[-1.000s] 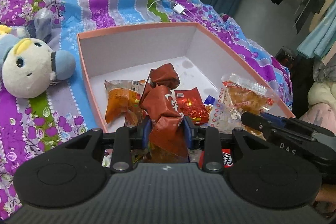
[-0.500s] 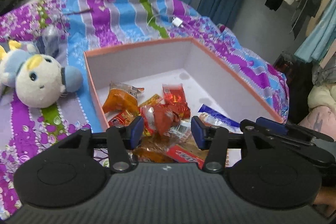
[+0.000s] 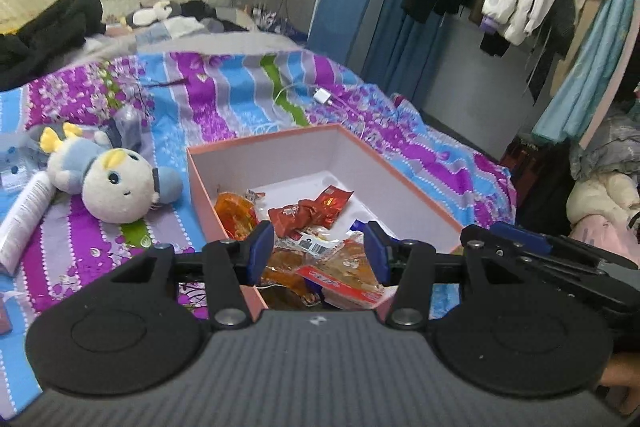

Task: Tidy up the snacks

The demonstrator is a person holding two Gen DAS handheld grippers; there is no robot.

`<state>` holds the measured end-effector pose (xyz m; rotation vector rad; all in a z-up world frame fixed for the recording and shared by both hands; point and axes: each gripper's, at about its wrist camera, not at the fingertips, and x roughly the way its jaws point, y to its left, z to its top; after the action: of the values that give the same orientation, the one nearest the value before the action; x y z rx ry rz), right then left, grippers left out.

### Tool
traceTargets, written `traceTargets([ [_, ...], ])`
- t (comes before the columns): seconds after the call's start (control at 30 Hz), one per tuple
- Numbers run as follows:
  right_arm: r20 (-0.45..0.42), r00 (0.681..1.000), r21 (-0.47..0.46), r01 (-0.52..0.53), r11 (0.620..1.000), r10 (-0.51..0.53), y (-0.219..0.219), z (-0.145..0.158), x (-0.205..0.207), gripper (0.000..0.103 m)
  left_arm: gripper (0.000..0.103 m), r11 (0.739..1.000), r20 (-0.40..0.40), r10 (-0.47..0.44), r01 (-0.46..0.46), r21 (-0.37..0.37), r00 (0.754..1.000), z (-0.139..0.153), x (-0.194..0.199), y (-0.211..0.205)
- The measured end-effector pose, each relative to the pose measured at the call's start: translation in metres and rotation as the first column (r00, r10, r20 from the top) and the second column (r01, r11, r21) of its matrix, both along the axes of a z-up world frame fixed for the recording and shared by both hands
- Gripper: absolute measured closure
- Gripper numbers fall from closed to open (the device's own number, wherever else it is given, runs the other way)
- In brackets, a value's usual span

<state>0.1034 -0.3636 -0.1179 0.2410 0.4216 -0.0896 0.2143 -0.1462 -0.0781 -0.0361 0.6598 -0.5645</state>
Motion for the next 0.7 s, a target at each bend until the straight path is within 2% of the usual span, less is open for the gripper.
traceTargets([
  [0.3, 0.049, 0.999, -0.012, 0.012, 1.000, -0.011, 0.021, 0.022, -0.053, 0.059, 0.047, 0.999, 0.036, 0.009, -0.007, -0.031, 0.999, 0.021, -0.060, 0.027],
  [0.7, 0.062, 0.998, 0.003, 0.030, 1.000, -0.030, 0.042, 0.021, -0.098, 0.059, 0.047, 0.999, 0.044, 0.030, -0.028, -0.026, 0.999, 0.024, -0.114, 0.051],
])
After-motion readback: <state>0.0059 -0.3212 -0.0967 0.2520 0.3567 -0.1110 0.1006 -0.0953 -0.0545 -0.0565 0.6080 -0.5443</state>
